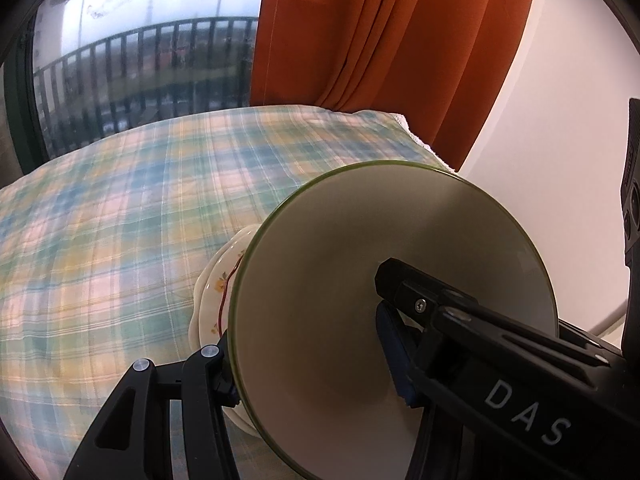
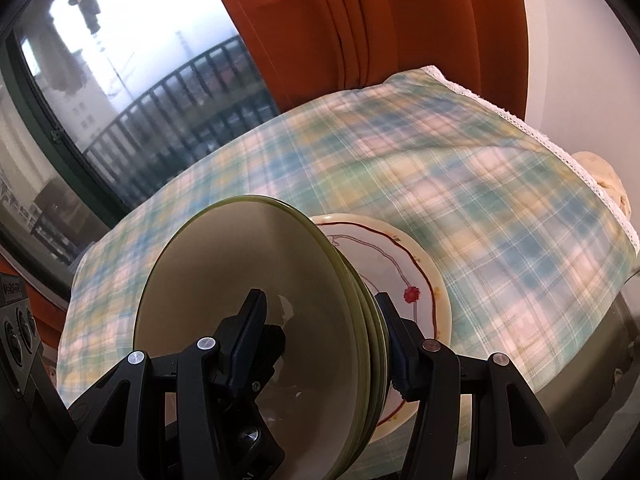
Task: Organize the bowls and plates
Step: 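Lower the wide cream bowl onto the plate stack and open both grippers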
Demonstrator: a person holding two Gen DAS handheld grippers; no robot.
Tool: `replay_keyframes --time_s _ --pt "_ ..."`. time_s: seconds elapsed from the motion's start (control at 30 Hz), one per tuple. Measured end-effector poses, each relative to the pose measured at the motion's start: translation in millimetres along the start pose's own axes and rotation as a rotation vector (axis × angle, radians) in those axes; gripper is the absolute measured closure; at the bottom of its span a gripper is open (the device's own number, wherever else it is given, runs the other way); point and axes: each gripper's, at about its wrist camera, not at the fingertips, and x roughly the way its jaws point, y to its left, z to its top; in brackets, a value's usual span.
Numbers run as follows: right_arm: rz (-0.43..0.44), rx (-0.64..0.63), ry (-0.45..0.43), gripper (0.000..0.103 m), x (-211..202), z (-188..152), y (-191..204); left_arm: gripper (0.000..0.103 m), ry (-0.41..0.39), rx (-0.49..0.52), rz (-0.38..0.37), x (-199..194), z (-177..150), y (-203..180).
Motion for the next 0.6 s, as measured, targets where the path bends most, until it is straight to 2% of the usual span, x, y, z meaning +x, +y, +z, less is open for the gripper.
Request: replay_keyframes --time_s 0.2,0.6 --pt "-0.007 0.003 0.029 0.045 16.1 4.5 0.9 0.048 0.030 -0.022 0.000 14.0 2.2 7.7" --pt "0.004 0.006 0.030 0.045 33.7 14.8 0.8 0.048 -0.010 -0.001 0.043 24.6 11.5 4.4"
